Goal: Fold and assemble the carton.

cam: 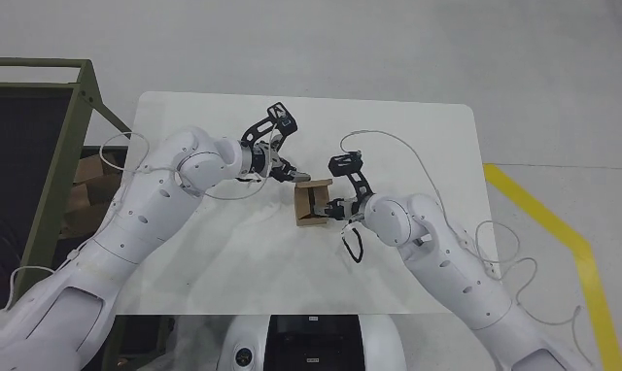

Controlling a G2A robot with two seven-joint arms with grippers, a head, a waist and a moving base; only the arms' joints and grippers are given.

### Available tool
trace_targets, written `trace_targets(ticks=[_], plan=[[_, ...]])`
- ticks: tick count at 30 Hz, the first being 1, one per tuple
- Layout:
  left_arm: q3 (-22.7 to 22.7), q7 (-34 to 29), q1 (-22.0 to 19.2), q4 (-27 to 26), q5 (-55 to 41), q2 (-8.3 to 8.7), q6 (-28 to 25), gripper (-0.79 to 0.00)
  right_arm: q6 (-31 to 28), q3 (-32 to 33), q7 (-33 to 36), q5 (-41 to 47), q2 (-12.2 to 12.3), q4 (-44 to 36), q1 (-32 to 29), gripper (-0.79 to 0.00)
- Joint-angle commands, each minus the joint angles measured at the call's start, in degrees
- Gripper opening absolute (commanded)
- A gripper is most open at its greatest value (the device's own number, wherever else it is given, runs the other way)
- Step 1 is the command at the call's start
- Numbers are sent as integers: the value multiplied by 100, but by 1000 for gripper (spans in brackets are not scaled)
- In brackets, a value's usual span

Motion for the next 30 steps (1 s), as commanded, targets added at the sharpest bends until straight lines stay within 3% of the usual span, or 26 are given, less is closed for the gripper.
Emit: trace_targets(ticks=[1, 11, 20, 22, 24, 27, 30], plan=[[13, -8, 2, -2, 24, -11, 13, 0, 46, 59, -69, 14, 1, -55, -39, 0], [80, -22, -17, 44, 87, -73, 78, 0, -131, 373, -422, 376, 23, -384, -350, 0], [78, -37, -14, 81, 103, -111, 126, 0, -140, 204, -610, 273, -23, -702, -409, 0], [73, -48, -14, 82, 102, -118, 128, 0, -77, 133, -625, 171, -38, -752, -400, -89], [68, -53, -13, 85, 105, -125, 127, 0, -19, 53, -590, 35, -53, -768, -374, -252], [61, -69, -13, 92, 101, -134, 129, 0, 112, -85, -476, -191, -80, -775, -306, -277], [54, -79, -15, 100, 104, -144, 126, 0, 255, -206, -421, -347, -117, -752, -248, -379]])
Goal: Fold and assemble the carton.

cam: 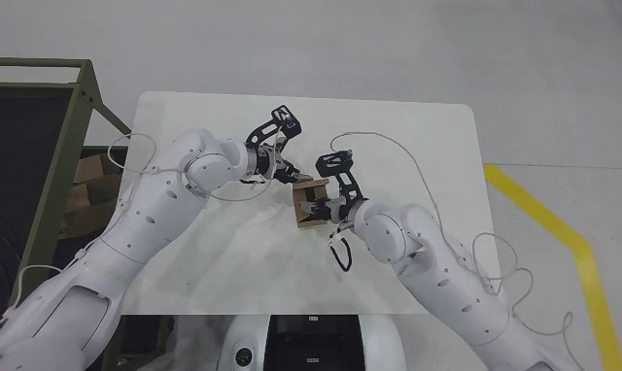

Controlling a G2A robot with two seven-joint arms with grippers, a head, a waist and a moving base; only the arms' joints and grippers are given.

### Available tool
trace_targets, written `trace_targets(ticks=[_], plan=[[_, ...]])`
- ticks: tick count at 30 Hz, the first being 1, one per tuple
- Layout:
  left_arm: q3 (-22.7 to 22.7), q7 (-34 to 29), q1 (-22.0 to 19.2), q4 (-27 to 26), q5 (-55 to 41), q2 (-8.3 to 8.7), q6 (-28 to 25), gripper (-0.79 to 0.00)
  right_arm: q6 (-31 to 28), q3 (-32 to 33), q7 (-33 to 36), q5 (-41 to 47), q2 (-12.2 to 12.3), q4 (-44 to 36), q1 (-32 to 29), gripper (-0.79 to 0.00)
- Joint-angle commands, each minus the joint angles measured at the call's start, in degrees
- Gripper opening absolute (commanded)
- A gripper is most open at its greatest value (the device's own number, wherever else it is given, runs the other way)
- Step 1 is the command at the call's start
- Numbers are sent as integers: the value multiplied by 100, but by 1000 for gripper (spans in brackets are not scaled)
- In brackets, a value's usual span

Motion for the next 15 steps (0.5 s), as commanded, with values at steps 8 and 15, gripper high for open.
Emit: trace_targets(ticks=[8, 15], plan=[[-27, -6, -5, 35, 0, -28, -25, 0, 233, -253, 101, -240, -113, 150, 162, -431], [-32, -27, -12, 76, -18, -53, -40, 0, 244, -293, 90, -308, -168, 145, 185, -499]])
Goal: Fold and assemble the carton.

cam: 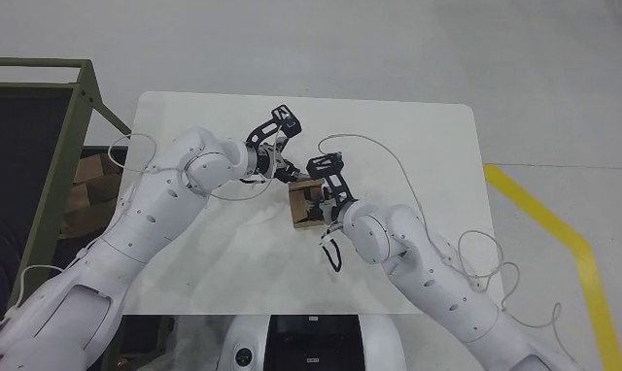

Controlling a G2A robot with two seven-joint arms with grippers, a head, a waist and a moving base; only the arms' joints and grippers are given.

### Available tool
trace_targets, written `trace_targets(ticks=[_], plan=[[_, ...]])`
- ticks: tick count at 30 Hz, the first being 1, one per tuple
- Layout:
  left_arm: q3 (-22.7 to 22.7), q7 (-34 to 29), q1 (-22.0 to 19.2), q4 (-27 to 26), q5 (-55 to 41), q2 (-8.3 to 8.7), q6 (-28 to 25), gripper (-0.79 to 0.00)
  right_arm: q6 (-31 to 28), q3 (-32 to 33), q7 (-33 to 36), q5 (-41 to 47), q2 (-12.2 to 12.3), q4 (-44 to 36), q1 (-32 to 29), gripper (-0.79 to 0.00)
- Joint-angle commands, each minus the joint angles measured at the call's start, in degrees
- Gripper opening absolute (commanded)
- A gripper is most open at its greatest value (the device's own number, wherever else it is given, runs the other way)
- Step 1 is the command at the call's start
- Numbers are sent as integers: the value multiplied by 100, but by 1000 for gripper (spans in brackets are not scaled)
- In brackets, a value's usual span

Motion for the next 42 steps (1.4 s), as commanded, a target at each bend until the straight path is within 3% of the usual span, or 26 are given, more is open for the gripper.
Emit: trace_targets(ticks=[1, 15, 24, 42], plan=[[1, -1, -6, 18, 2, -9, -5, 0, 14, 8, -82, -52, -11, -52, -19, -505], [-23, -7, -50, 157, -19, -58, -42, 0, 22, 67, 12, -266, -47, -473, -202, -468], [-40, -17, -59, 190, -20, -82, -74, 0, 190, -141, -94, -434, -153, -343, -191, -462], [-130, -56, 3, 194, 14, -97, -105, 0, 632, -542, 78, -1088, -420, 47, 17, -542]])
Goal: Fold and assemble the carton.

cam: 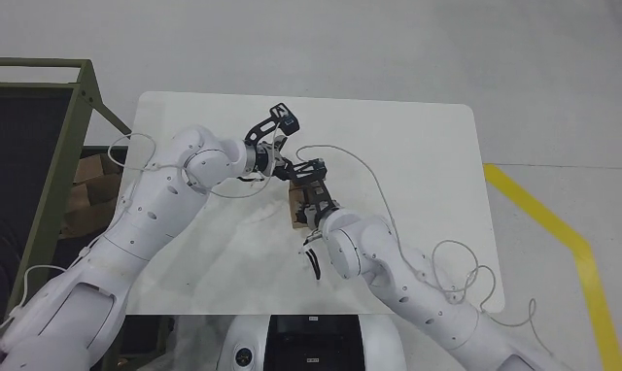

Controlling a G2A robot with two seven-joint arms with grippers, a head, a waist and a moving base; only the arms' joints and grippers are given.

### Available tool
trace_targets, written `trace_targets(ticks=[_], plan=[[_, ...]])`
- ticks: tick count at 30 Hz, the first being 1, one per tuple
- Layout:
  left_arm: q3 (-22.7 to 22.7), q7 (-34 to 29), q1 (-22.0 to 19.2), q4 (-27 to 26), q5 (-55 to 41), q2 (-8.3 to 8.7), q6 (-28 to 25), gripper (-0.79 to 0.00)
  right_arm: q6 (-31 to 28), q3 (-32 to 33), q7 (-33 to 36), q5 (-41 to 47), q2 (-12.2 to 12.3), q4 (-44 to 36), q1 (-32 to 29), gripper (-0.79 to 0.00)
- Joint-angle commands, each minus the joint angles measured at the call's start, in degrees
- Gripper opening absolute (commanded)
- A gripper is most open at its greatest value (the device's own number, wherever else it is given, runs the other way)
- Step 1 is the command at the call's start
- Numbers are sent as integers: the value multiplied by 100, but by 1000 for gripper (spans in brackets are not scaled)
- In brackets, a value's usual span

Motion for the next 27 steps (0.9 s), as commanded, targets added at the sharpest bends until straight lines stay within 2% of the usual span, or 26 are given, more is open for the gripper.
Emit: trace_targets(ticks=[1, 4, 6, 27], plan=[[-15, 2, 23, -7, 11, 2, -10, 0, 1, -6, 31, -40, -23, 36, 10, -545], [-39, -8, 67, -34, 43, 10, -19, 0, 11, -8, 73, -112, -54, 77, 21, -582], [-63, -23, 104, -63, 61, 19, -36, 0, 8, -10, 104, -154, -73, 82, 23, -643], [-172, -162, 406, -251, 251, 85, -325, 0, -160, 359, 145, -333, -135, -61, -374, -628]])
